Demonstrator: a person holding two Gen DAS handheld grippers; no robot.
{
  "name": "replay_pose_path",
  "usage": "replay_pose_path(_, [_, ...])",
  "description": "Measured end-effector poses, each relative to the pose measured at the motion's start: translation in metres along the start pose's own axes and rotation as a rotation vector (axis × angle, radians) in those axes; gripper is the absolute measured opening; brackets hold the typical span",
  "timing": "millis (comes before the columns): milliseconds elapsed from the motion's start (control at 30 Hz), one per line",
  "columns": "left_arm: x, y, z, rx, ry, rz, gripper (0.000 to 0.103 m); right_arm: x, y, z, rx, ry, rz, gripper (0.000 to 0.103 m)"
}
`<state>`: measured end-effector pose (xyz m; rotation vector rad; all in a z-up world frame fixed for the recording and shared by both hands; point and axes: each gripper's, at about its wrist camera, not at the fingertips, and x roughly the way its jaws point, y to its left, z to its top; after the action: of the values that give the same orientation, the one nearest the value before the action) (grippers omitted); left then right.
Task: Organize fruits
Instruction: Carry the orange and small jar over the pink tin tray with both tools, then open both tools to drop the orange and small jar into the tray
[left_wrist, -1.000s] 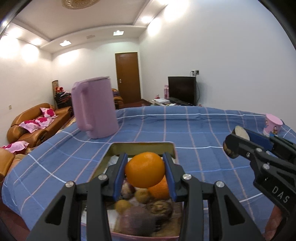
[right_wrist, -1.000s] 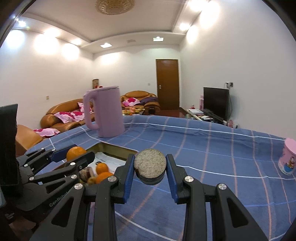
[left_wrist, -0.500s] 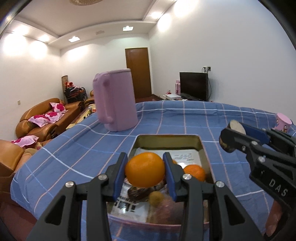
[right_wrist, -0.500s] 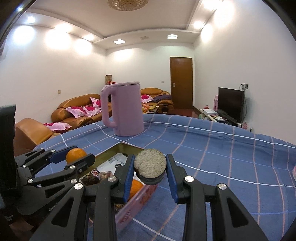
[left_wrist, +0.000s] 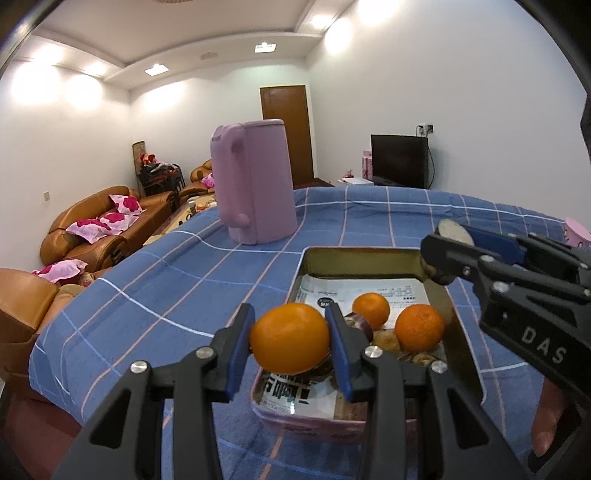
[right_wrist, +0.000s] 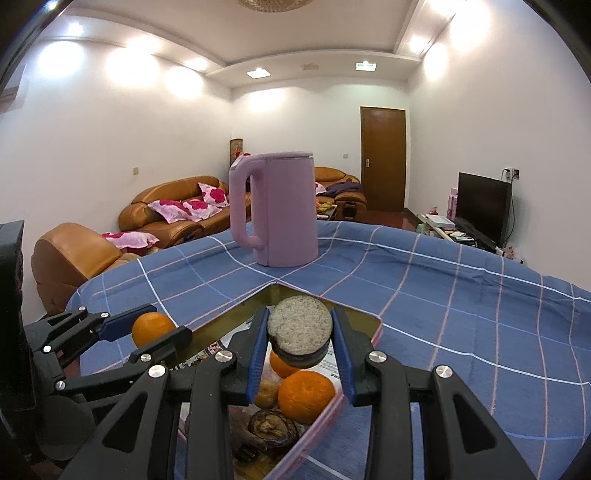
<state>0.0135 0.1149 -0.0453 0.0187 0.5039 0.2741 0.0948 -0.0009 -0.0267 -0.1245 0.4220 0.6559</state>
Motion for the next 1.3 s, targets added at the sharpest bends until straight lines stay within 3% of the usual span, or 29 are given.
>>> replay_pose_path(500, [0.011, 0.007, -0.015, -0.002, 0.036, 0.004, 0.041, 0.034, 0.011, -0.01, 0.005, 0.102, 0.029, 0.036])
replay_pose_path(1067, [0.015, -0.004, -0.022, 0.027, 0.064, 0.001, 0.046, 0.046, 0.011, -0.014, 0.01, 0.181, 0.05, 0.036])
replay_pose_path(1167, [0.013, -0.005, -0.021, 0.032, 0.056, 0.01, 0.054, 0.046, 0.011, -0.014, 0.01, 0.184, 0.051, 0.042])
replay_pose_path(1233, [0.009, -0.005, -0.02, 0.029, 0.042, 0.013, 0.07, 0.045, 0.013, -0.014, 0.001, 0.187, 0.055, 0.058])
replay_pose_path(1300, [0.005, -0.004, -0.019, 0.029, 0.023, 0.017, 0.076, 0.044, 0.015, -0.014, -0.008, 0.18, 0.047, 0.059])
